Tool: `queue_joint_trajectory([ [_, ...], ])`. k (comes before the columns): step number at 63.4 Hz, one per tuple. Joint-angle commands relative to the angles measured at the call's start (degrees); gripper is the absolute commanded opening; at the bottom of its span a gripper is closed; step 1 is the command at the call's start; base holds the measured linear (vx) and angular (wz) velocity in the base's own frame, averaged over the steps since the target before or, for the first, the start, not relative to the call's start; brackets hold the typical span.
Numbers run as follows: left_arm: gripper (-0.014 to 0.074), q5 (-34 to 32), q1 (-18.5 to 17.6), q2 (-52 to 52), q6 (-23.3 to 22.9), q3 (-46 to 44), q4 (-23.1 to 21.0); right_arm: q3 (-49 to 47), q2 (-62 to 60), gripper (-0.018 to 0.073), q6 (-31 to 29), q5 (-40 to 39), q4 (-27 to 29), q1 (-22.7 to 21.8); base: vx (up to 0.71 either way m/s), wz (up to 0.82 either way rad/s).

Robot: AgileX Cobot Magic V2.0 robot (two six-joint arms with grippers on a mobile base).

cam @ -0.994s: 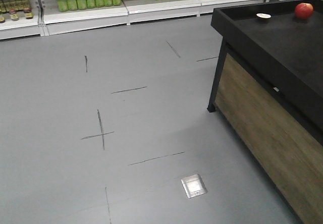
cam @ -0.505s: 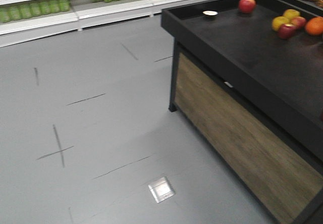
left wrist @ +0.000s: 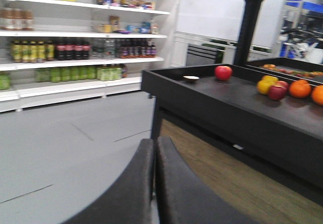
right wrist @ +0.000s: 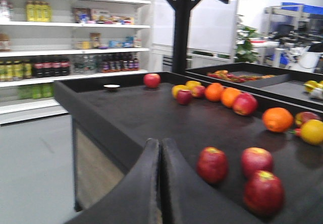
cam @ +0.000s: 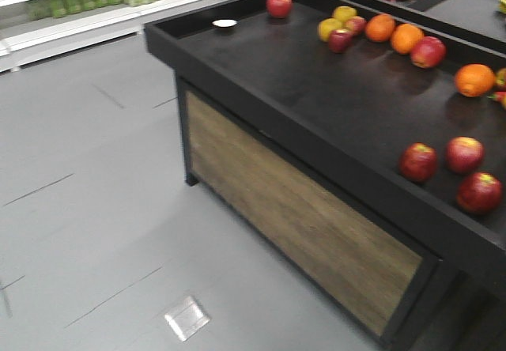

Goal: Pick three apples into basket with both arms
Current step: 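Turn the base and approach the table holding the light-blue basket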

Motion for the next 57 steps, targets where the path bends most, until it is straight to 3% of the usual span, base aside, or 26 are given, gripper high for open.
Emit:
queue_joint_trajectory([
  [1,-0.0007,-4.0,0.04,-0.06,-0.13,1.07,-0.36,0.77,0.1,-0.0009,-0.31,-4.16,-0.54,-0.23,0.11,-0.49],
  [57,-0.0007,-4.0,0.04,-0.06,-0.13,1.07,-0.36,0.77,0.1,-0.0009,-0.31,-4.16,-0.54,-0.23,0.11,-0.46],
])
